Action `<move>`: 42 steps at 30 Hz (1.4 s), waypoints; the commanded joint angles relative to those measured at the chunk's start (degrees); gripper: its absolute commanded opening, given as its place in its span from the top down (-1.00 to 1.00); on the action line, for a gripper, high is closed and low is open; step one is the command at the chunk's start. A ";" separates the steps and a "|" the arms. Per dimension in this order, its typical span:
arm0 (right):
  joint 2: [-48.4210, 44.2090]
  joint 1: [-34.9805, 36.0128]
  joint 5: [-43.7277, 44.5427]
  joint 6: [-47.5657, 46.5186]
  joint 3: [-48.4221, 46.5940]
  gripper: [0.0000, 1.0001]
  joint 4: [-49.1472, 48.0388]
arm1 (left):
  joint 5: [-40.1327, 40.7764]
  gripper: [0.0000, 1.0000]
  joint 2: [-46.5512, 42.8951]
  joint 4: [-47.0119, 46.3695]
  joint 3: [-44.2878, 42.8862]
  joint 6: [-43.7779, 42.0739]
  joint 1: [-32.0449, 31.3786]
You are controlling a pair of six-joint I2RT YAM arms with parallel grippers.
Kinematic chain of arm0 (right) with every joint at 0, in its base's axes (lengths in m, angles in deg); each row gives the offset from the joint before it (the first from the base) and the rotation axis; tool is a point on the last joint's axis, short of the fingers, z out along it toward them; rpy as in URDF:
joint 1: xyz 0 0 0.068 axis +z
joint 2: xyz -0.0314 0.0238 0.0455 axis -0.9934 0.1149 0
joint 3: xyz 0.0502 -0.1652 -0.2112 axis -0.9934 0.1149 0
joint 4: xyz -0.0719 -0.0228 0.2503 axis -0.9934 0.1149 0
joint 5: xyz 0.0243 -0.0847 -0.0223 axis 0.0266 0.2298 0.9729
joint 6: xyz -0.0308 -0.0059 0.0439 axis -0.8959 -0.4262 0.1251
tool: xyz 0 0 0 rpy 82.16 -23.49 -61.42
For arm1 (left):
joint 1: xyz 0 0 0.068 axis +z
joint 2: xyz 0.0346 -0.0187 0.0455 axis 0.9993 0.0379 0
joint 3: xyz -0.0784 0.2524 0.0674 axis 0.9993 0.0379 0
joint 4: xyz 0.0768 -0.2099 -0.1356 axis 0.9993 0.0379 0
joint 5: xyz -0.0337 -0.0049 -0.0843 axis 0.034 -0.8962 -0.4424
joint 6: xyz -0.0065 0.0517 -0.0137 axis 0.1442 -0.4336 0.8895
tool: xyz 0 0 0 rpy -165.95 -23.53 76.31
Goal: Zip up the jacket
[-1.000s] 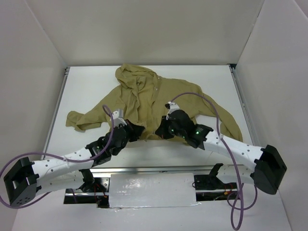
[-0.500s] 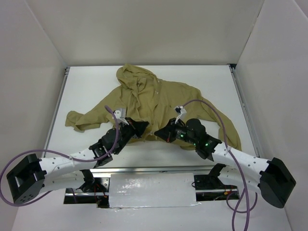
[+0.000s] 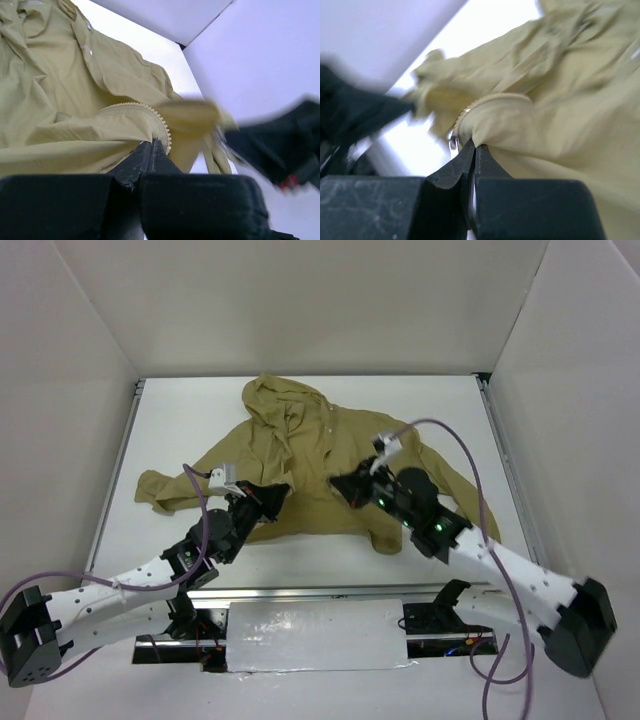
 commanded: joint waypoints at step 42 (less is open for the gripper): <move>8.35 -0.75 -19.94 6.29 9.87 1.00 -35.24 | -9.93 1.00 2.10 -8.91 0.04 -1.26 0.81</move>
